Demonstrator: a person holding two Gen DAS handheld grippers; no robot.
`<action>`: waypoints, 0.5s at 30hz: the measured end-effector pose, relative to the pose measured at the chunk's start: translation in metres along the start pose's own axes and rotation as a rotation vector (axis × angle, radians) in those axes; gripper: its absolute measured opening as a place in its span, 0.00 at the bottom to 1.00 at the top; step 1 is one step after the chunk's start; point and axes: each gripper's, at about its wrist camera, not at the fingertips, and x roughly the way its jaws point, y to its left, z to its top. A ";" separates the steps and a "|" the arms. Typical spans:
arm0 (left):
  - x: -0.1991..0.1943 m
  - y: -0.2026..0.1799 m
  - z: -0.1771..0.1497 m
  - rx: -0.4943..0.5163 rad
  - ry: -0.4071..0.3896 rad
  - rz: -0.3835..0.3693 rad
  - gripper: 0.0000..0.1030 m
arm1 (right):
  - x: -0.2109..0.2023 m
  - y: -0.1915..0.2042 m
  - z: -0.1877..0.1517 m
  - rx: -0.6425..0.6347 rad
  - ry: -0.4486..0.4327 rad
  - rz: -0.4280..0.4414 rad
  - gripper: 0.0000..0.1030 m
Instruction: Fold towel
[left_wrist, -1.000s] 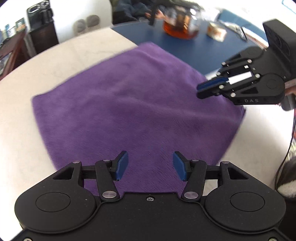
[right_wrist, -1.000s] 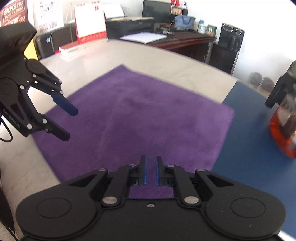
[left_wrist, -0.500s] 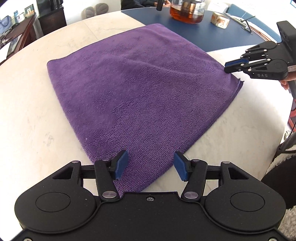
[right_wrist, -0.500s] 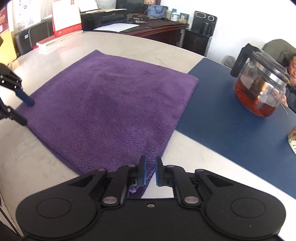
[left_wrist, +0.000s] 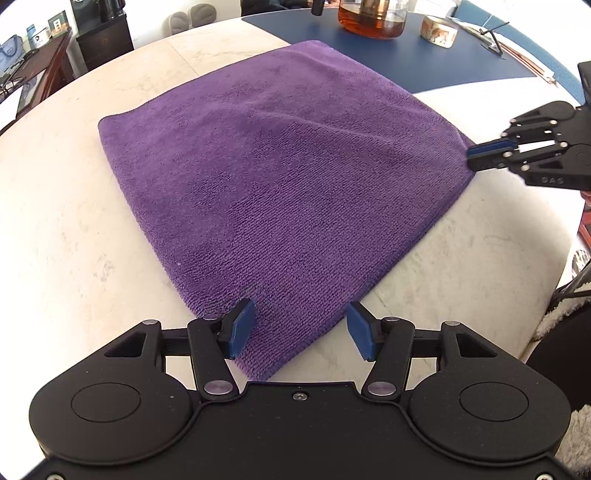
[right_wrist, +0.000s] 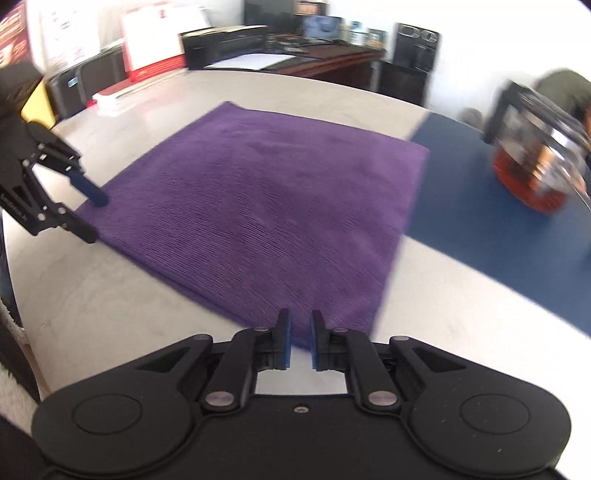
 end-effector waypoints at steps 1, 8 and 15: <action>-0.001 0.000 0.001 -0.001 -0.003 0.000 0.54 | -0.003 -0.004 -0.003 0.012 0.014 -0.015 0.06; -0.018 0.003 0.019 0.000 -0.060 -0.001 0.53 | -0.008 -0.005 0.030 0.003 -0.083 0.028 0.07; 0.015 0.002 0.109 0.061 -0.219 -0.131 0.54 | 0.061 0.000 0.096 -0.128 -0.115 0.078 0.07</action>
